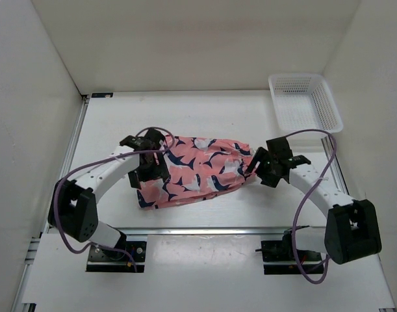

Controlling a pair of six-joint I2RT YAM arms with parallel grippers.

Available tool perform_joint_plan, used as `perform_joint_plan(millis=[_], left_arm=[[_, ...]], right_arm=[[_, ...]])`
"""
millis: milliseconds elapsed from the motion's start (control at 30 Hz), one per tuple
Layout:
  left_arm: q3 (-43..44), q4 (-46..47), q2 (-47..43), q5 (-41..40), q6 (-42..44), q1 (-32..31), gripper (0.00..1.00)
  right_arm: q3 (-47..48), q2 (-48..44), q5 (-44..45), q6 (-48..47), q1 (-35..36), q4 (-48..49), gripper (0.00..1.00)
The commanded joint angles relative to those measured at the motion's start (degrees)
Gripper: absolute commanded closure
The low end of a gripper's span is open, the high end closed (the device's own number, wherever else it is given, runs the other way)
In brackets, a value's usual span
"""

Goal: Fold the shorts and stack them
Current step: Fold the shorts

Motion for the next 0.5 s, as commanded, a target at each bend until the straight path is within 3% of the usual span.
perform_joint_plan(millis=[0,167,267,467], left_arm=[[5.02,-1.76,-3.82,-2.06,2.39,3.24,0.00],[9.77,-1.76,-2.51,-1.54,4.32,5.88,0.00],[10.48,-1.76,-1.89,-1.01,4.32,6.41,0.00],[11.01,-0.62,-0.75,0.22,4.32,7.46,0.00]], right_arm=[[0.19,1.21,-0.50,-2.62,-4.48,1.88,0.19],[5.89,10.17,-3.49,-10.17,-5.73,5.84,0.22],[9.15,15.81,-3.50,-12.90,-6.25,8.55,0.29],[10.48,21.35,-1.12,-16.87,-5.73,13.47,0.26]])
